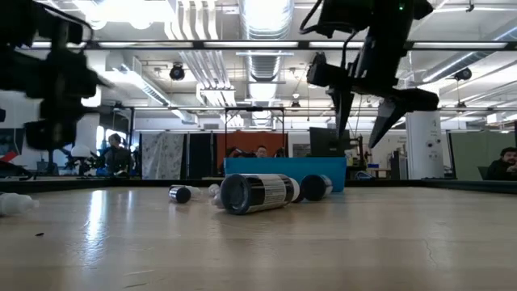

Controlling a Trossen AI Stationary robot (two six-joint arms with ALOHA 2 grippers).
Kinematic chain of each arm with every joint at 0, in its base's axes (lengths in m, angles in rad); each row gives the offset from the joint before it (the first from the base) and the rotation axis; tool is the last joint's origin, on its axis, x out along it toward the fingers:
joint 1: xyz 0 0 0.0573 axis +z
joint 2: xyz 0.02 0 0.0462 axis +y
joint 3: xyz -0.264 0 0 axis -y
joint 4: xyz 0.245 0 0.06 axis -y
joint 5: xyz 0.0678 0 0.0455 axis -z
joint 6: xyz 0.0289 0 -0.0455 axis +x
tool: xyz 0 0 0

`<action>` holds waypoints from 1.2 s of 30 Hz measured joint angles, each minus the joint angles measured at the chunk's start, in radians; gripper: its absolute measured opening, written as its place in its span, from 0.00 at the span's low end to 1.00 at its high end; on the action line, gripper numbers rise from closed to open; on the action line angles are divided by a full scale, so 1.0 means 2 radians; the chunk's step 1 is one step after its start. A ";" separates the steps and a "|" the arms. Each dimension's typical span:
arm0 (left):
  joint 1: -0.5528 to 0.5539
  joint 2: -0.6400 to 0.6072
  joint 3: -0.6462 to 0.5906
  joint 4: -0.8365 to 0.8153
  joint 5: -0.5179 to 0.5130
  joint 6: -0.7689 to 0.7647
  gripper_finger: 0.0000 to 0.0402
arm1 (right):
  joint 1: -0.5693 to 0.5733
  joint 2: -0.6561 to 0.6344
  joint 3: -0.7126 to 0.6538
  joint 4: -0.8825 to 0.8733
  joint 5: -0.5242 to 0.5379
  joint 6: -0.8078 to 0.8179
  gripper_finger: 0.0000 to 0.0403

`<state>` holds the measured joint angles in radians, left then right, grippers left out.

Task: Pick & Place food coloring
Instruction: Put the small brown food coloring bottle into the blue bin

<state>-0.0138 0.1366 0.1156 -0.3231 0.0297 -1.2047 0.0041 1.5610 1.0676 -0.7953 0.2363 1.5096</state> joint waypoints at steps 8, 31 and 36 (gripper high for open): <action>-0.028 0.091 0.100 -0.142 0.068 0.184 0.34 | 0.000 0.020 0.000 0.022 -0.030 -0.045 0.62; -0.262 0.439 0.208 -0.097 -0.089 0.232 0.32 | 0.011 0.019 -0.016 0.008 -0.029 -0.136 0.60; -0.292 0.506 0.239 -0.069 -0.090 0.233 0.32 | 0.011 0.019 -0.022 0.010 -0.030 -0.166 0.59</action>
<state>-0.5980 1.1482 0.5940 -0.4620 -0.1512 -0.7387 0.0261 1.5986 1.0236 -0.7757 0.1768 1.1770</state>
